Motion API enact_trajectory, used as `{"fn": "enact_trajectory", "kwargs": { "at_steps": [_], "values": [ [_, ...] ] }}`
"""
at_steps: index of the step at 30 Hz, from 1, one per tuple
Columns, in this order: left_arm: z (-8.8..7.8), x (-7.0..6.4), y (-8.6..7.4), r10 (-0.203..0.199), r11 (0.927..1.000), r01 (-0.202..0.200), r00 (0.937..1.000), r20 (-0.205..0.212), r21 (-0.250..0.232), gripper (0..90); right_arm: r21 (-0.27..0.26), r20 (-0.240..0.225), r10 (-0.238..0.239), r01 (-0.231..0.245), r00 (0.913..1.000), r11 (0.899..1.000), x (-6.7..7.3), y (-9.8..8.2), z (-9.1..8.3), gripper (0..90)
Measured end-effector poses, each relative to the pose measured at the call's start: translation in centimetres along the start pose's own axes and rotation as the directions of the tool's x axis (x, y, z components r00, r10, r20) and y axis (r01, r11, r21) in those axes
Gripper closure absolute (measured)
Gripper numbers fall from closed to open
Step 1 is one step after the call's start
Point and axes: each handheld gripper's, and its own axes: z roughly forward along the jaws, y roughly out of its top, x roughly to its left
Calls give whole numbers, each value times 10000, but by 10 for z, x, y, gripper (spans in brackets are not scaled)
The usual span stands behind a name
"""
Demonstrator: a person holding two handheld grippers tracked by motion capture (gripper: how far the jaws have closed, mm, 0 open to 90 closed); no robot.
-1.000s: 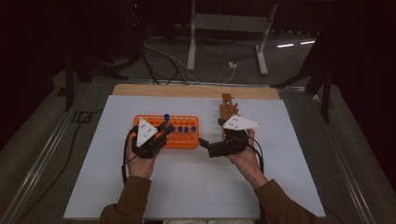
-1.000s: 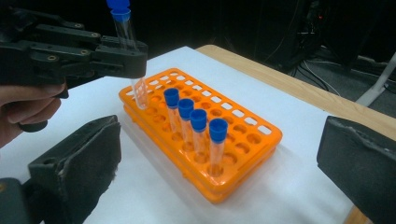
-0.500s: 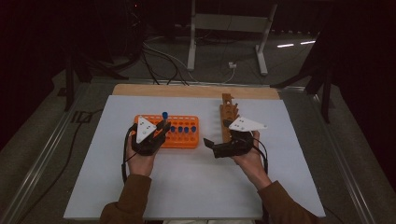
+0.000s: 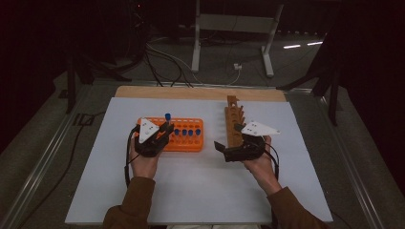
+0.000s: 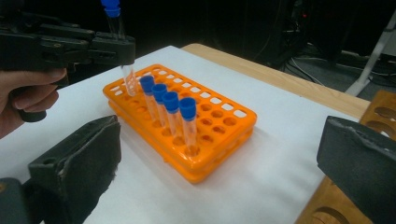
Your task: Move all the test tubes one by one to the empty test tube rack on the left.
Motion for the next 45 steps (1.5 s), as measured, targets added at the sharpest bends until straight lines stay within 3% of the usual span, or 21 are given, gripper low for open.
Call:
{"fn": "enact_trajectory", "kwargs": {
  "at_steps": [16,45],
  "values": [
    [9,2,-7,-97,9992,97,10000,-19,386,781,-179,364,238,-231,9991,9996,-16,-9,-18,3],
    [19,5,-20,-165,9975,180,9996,-217,683,780,-212,546,317,-305,9980,9993,-28,-22,-38,3]
  ]
}}
